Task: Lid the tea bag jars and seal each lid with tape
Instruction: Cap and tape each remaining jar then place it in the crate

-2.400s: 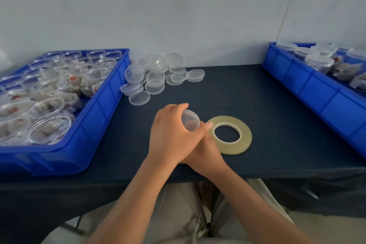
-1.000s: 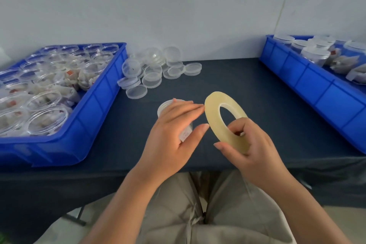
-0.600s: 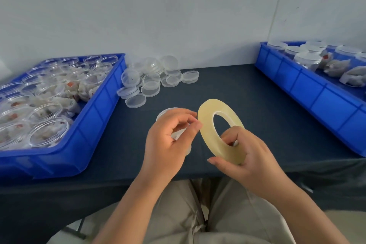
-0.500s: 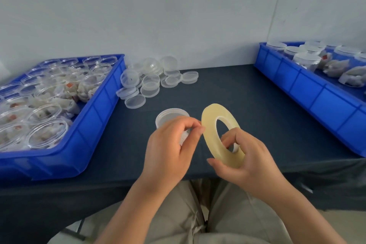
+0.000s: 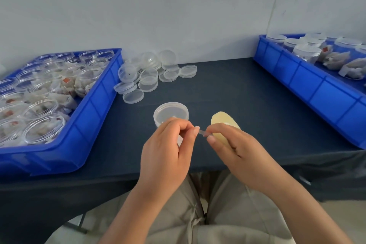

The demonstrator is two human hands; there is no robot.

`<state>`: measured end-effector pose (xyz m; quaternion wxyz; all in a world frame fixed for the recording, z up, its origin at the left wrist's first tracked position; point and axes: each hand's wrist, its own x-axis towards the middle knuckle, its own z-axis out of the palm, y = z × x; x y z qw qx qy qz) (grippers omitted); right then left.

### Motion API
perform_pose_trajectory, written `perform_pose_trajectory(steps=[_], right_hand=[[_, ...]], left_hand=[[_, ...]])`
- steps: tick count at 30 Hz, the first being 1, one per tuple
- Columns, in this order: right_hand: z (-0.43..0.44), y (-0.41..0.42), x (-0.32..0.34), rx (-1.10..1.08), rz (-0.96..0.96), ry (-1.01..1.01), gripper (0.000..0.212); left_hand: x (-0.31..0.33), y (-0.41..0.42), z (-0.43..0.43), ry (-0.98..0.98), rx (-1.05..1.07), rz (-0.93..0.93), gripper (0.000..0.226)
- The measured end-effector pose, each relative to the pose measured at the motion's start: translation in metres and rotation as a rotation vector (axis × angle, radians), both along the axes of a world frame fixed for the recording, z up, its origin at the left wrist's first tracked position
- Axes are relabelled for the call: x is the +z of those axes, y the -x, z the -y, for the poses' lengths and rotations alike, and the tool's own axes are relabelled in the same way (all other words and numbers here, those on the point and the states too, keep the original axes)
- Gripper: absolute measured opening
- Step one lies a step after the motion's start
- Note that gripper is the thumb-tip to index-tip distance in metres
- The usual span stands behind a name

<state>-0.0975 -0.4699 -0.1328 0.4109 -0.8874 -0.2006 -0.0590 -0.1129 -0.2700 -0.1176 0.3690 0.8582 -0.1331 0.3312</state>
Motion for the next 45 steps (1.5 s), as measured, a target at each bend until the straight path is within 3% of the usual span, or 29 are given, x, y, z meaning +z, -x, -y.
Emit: perform_pose_trajectory(steps=[3, 7, 8, 10, 12, 13, 15, 18, 21, 24, 26, 32, 40, 45], right_hand=[[-0.002, 0.002, 0.003, 0.010, -0.070, -0.091, 0.029], [-0.004, 0.002, 0.004, -0.021, -0.094, -0.040, 0.021], [-0.003, 0.001, 0.004, -0.040, -0.103, -0.026, 0.022], [-0.002, 0.001, 0.003, -0.060, -0.128, -0.001, 0.024], [-0.002, 0.001, 0.003, -0.063, -0.134, 0.001, 0.027], [-0.003, 0.001, 0.004, -0.064, -0.129, -0.007, 0.031], [-0.003, -0.001, 0.003, -0.064, -0.127, -0.022, 0.038], [-0.001, -0.002, 0.001, -0.060, -0.144, -0.015, 0.041], [0.001, -0.004, 0.001, -0.055, -0.176, -0.018, 0.043], [0.000, -0.005, 0.002, -0.038, -0.198, -0.047, 0.039], [-0.002, -0.006, 0.003, -0.032, -0.196, -0.059, 0.035], [-0.004, -0.006, 0.003, -0.039, -0.205, -0.055, 0.028], [-0.003, -0.008, 0.001, -0.022, -0.171, -0.015, 0.024], [-0.001, -0.008, -0.001, -0.029, -0.160, 0.007, 0.024]], left_hand=[[-0.006, -0.003, 0.000, 0.034, 0.020, -0.022, 0.030], [-0.024, -0.011, -0.007, 0.198, 0.038, 0.095, 0.021], [-0.032, -0.014, -0.010, 0.265, 0.097, 0.119, 0.032], [-0.050, -0.020, -0.016, 0.378, 0.198, 0.019, 0.077], [-0.055, -0.027, -0.014, 0.481, 0.112, -0.202, 0.117], [-0.054, -0.032, -0.010, 0.525, 0.035, -0.269, 0.124], [-0.052, -0.045, -0.012, 0.541, -0.024, -0.295, 0.118], [-0.045, -0.060, -0.031, 0.428, -0.031, -0.346, 0.096], [-0.038, -0.058, -0.043, 0.344, -0.174, -0.466, 0.082], [-0.036, -0.049, -0.037, 0.249, -0.241, -0.512, 0.086], [-0.033, -0.043, -0.032, 0.300, -0.304, -0.541, 0.086], [-0.025, -0.037, -0.025, 0.244, -0.319, -0.484, 0.055], [-0.028, -0.036, -0.017, 0.187, -0.245, -0.351, 0.071], [-0.028, -0.037, -0.016, 0.194, -0.213, -0.296, 0.066]])
